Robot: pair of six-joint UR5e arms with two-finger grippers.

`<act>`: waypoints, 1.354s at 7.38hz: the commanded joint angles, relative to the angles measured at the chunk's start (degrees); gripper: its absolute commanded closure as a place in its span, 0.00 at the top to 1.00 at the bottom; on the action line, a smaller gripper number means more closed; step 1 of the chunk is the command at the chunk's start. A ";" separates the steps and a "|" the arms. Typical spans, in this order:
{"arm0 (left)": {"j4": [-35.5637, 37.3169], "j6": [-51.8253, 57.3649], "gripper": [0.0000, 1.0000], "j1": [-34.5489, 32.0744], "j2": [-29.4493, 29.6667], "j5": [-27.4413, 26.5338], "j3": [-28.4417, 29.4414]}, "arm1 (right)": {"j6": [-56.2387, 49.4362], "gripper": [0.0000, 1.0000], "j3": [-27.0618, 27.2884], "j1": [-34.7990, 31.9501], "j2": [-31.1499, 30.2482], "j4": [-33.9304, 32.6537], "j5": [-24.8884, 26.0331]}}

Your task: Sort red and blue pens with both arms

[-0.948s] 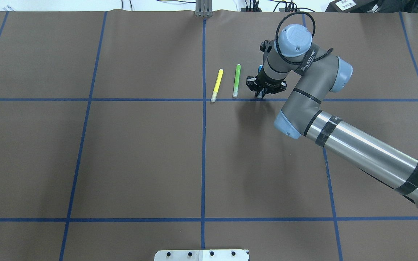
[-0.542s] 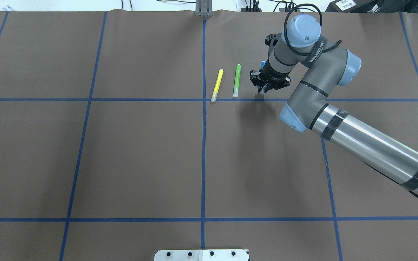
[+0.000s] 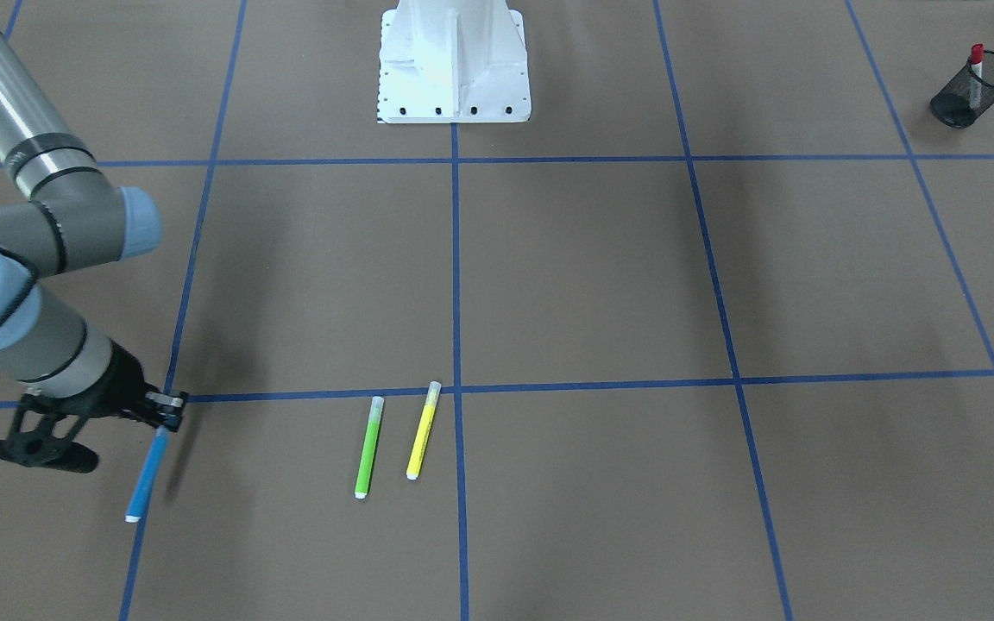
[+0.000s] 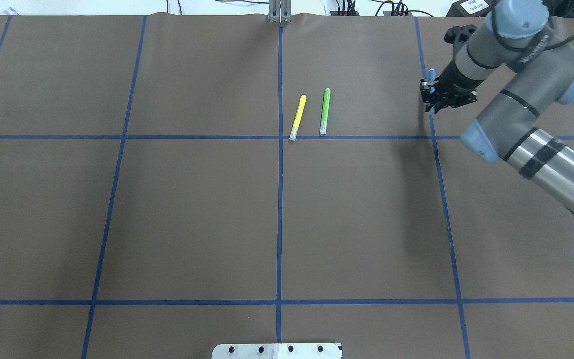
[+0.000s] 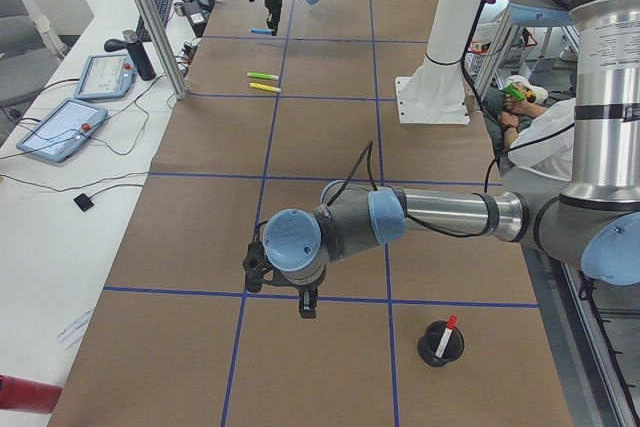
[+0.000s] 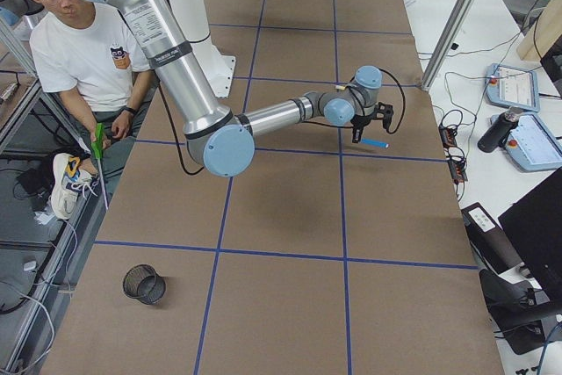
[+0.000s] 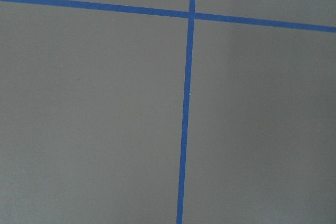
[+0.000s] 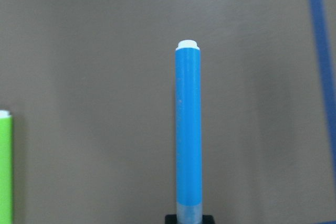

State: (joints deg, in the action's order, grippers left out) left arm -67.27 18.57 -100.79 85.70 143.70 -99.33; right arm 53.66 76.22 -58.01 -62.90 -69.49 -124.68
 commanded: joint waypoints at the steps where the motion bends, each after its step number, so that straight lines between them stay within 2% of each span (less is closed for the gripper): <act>1: -2.05 -1.85 1.00 0.59 0.87 0.18 -1.48 | -16.59 0.00 1.47 -7.35 -9.40 -0.21 -0.83; 2: -5.73 -4.39 1.00 2.43 1.74 0.09 -1.31 | -23.70 0.00 1.48 -10.08 -12.40 -2.12 -0.83; 3: -9.59 -9.81 1.00 5.84 3.49 0.00 -1.13 | -33.08 0.00 1.39 -12.89 -13.12 -8.23 -0.83; 4: -14.50 -15.70 1.00 8.48 4.38 0.00 -1.05 | -43.18 0.00 1.74 -16.05 -12.78 -17.34 -0.83; 6: -25.05 -25.98 1.00 14.29 7.97 -0.26 0.79 | -57.02 0.00 5.06 -18.71 -13.21 -34.49 -0.83; 7: -25.88 -32.22 1.00 15.44 10.17 -0.26 1.15 | -62.91 0.00 7.86 -19.68 -14.35 -42.58 -0.66; 10: -25.89 -35.25 1.00 18.08 12.81 0.00 0.62 | -74.97 0.00 15.69 -20.65 -25.22 -55.35 -0.04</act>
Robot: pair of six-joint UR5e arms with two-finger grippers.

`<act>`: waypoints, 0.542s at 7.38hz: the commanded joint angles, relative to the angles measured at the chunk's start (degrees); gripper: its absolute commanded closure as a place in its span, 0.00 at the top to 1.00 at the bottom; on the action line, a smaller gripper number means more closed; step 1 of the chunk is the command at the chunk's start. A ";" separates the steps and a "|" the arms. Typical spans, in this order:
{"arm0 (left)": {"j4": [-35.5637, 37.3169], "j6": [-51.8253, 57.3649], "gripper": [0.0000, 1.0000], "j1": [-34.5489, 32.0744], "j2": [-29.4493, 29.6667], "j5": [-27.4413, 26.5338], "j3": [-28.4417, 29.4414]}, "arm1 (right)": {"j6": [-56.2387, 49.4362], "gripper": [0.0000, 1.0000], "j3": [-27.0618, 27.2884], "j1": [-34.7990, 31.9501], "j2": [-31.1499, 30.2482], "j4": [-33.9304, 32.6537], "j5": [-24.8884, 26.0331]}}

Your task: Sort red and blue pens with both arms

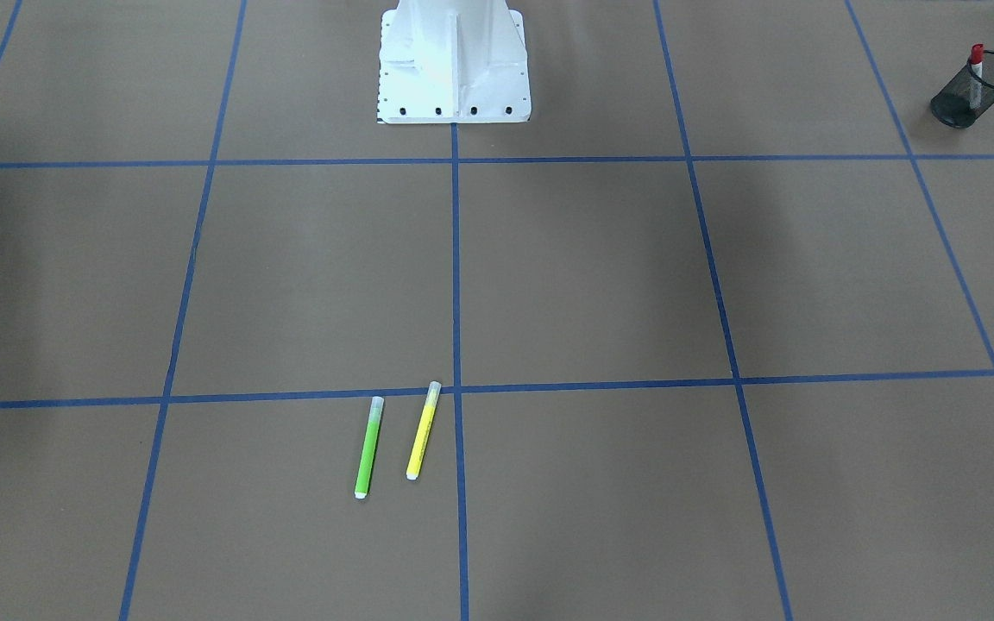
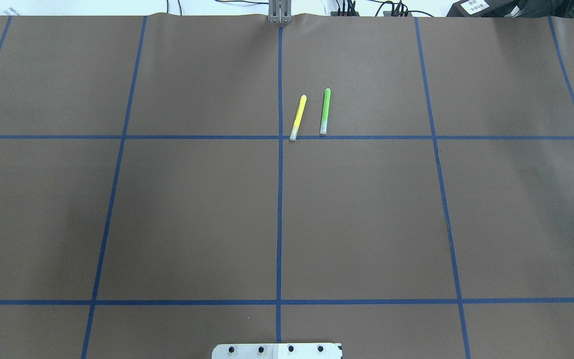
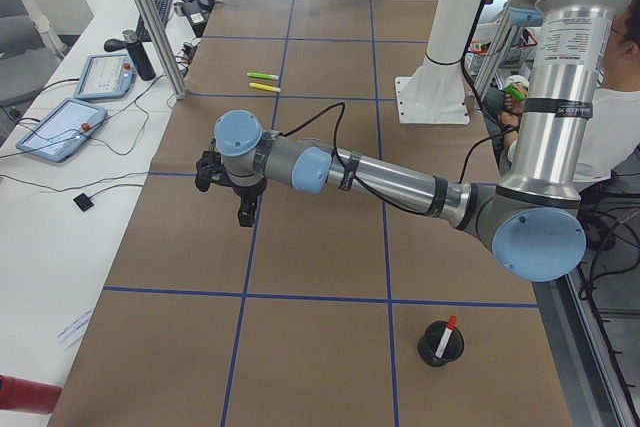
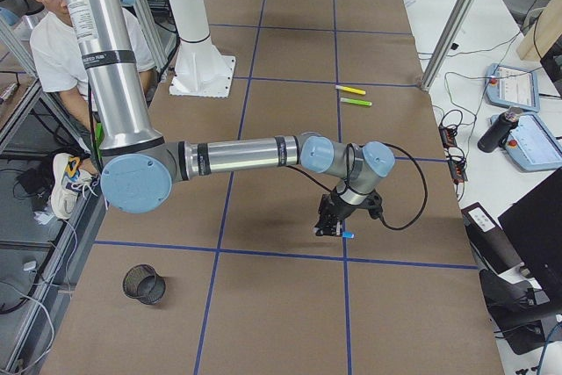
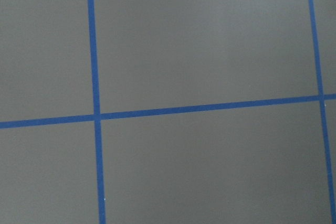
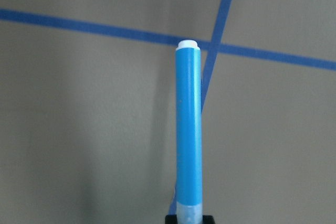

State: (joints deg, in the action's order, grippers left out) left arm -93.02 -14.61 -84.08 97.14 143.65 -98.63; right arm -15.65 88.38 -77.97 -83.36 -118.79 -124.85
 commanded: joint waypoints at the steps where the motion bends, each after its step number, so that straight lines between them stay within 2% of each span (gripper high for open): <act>1: -0.14 -3.91 1.00 5.55 3.30 -0.12 0.10 | -9.01 0.00 6.25 -0.77 -7.58 -12.80 1.00; 3: -1.36 -4.81 1.00 5.94 3.58 -0.38 0.02 | -14.21 0.00 9.34 -1.04 -13.38 -20.92 3.81; 4: -2.07 -4.99 1.00 6.03 3.58 -0.47 -0.16 | -17.02 0.00 10.13 -3.48 -15.84 -23.22 5.56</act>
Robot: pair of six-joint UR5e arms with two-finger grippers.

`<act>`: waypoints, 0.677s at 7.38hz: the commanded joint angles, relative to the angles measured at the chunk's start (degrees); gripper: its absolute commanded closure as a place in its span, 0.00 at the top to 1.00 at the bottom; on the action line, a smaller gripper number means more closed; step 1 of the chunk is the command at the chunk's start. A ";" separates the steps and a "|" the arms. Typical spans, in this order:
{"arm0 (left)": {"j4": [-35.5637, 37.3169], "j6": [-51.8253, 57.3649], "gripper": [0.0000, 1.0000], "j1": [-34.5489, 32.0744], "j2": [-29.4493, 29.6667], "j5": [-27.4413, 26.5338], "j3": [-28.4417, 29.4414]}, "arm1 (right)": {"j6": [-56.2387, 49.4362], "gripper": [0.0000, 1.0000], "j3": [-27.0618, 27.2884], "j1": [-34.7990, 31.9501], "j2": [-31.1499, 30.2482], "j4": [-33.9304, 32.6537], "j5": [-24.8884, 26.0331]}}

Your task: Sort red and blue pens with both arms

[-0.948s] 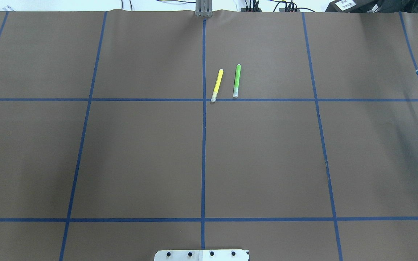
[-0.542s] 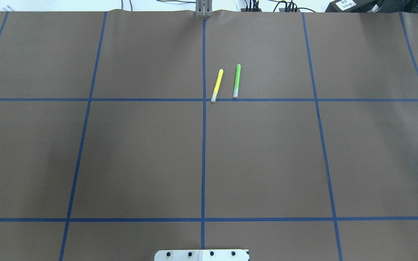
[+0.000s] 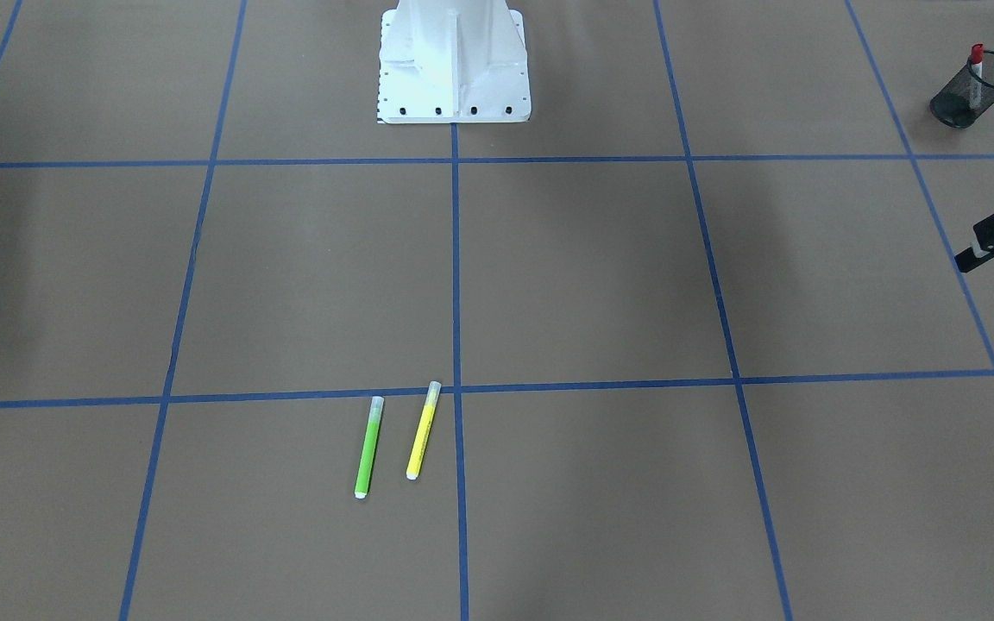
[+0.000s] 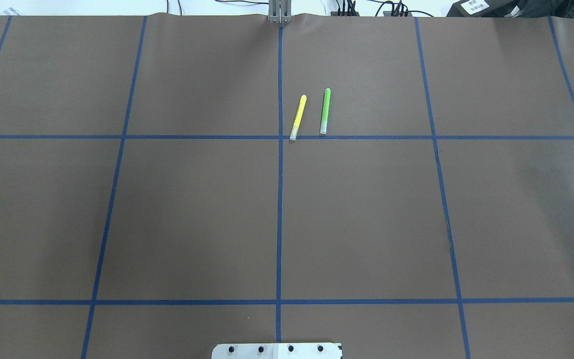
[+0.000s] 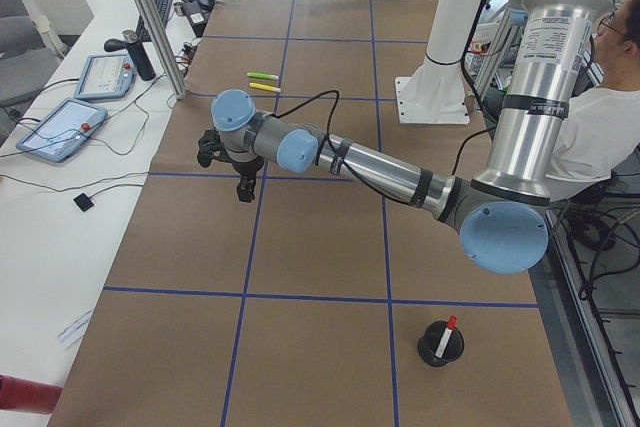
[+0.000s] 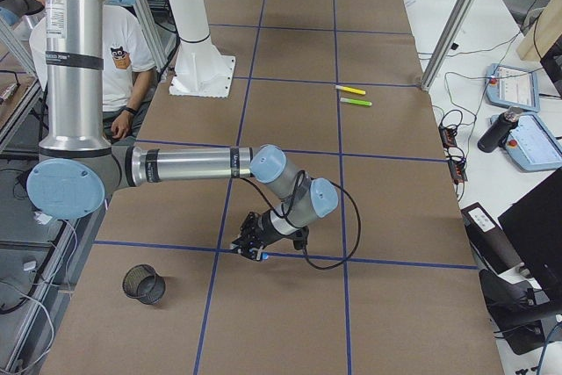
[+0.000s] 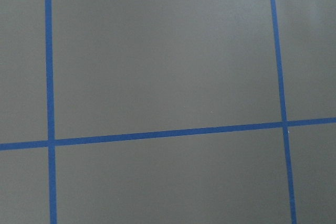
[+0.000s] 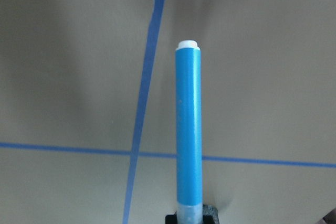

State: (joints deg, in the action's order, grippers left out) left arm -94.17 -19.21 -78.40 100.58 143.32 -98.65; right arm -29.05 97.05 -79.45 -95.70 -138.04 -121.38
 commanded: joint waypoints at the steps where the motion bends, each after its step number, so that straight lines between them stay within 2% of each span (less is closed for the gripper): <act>1: -0.93 -0.39 1.00 0.36 0.14 -0.24 -0.31 | -6.87 0.00 2.17 -3.94 -5.27 -7.65 3.24; 3: -0.93 -1.00 1.00 0.36 0.06 -0.24 -2.84 | -6.99 0.00 2.18 -3.96 -7.73 -12.68 3.52; 5: -0.93 -3.73 1.00 1.49 0.06 -0.24 -4.70 | -8.82 0.00 2.61 -3.96 -12.82 -12.96 4.21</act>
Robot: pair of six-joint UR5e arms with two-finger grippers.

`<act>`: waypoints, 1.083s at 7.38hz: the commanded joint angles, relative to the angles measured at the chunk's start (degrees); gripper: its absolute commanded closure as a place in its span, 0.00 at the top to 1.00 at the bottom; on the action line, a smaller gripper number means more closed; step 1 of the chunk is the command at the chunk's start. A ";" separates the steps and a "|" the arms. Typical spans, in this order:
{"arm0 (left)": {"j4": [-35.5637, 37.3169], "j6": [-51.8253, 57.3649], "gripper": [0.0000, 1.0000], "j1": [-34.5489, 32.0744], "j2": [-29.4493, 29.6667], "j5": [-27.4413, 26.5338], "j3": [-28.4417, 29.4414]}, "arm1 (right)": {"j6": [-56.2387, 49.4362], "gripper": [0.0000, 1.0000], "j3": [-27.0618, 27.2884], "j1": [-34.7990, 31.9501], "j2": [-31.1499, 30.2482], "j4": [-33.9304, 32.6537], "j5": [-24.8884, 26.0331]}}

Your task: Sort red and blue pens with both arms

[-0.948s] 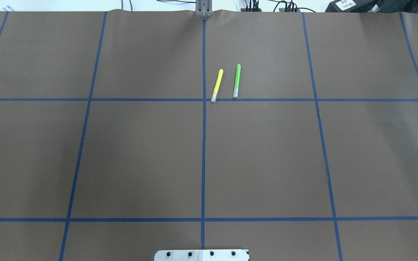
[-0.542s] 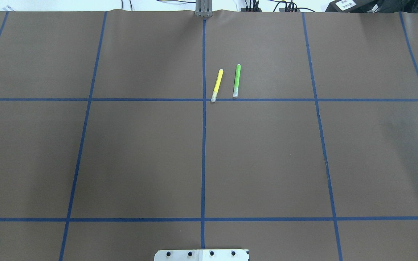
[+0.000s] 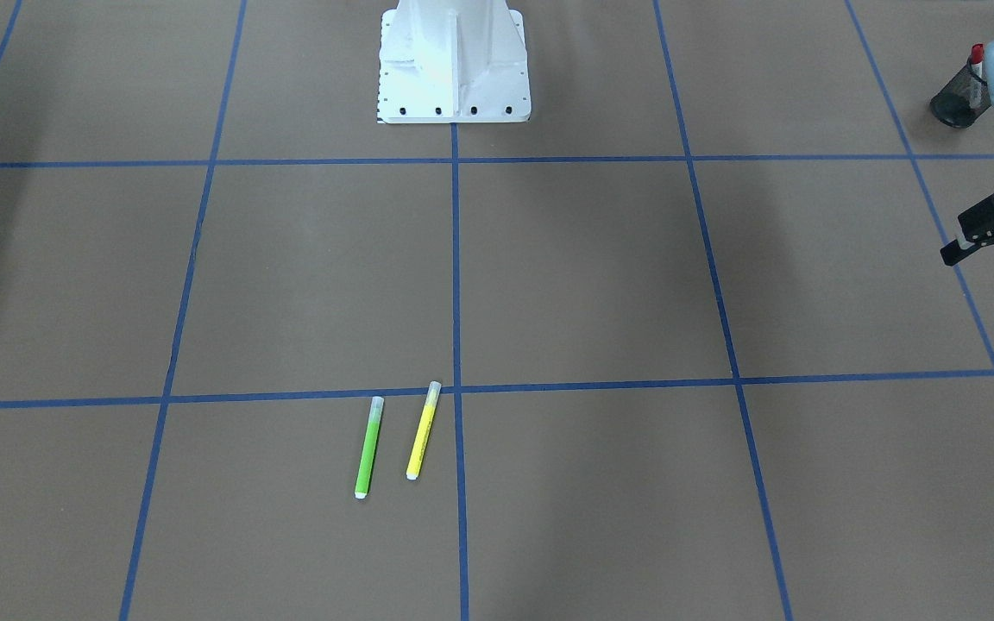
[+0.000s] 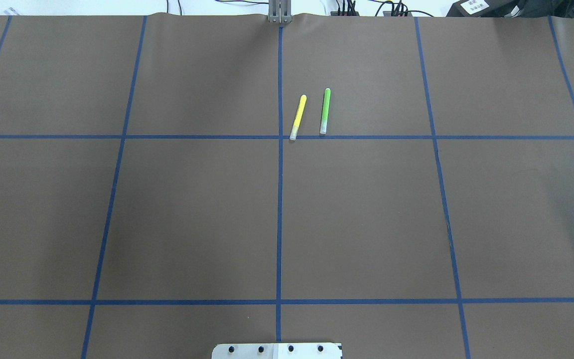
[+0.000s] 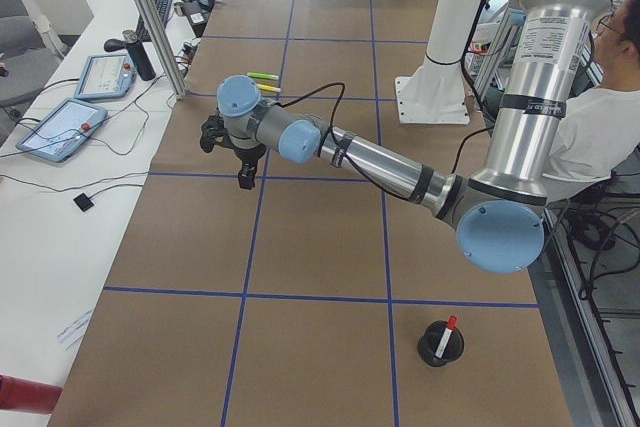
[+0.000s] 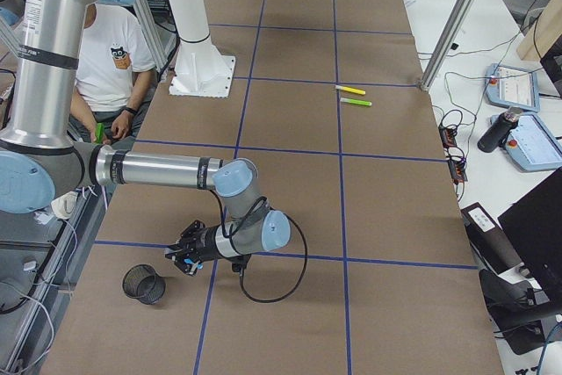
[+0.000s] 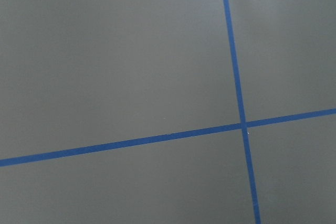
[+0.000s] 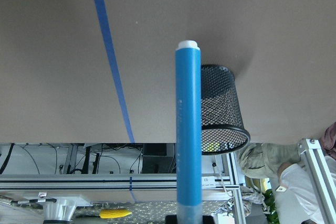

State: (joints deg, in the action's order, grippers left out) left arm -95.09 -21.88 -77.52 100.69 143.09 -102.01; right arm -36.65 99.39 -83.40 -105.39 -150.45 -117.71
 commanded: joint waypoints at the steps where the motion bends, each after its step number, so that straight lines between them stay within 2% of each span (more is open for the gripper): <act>1: -0.01 -1.15 1.00 0.61 -0.05 0.00 -1.87 | -2.54 0.00 0.89 -0.01 -5.24 -0.89 2.12; 3: -0.01 -1.24 1.00 0.61 -0.05 -0.09 -2.31 | -4.56 0.00 4.30 -2.63 -6.14 -7.35 5.01; 4: -0.01 -1.24 1.00 0.61 -0.05 -0.18 -2.84 | -4.92 0.00 3.89 -3.17 -6.66 -7.75 8.34; 6: 0.08 -1.24 1.00 0.61 0.21 -0.18 -2.93 | -4.84 0.00 0.92 -3.17 -7.63 -5.40 8.37; 8: 0.08 -2.11 1.00 0.61 0.21 -0.27 -4.68 | -4.75 0.00 -4.62 -3.17 -7.37 0.48 6.71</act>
State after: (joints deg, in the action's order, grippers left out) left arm -95.01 -23.37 -76.90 100.90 142.89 -105.66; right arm -41.42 97.99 -86.55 -112.88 -153.33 -110.16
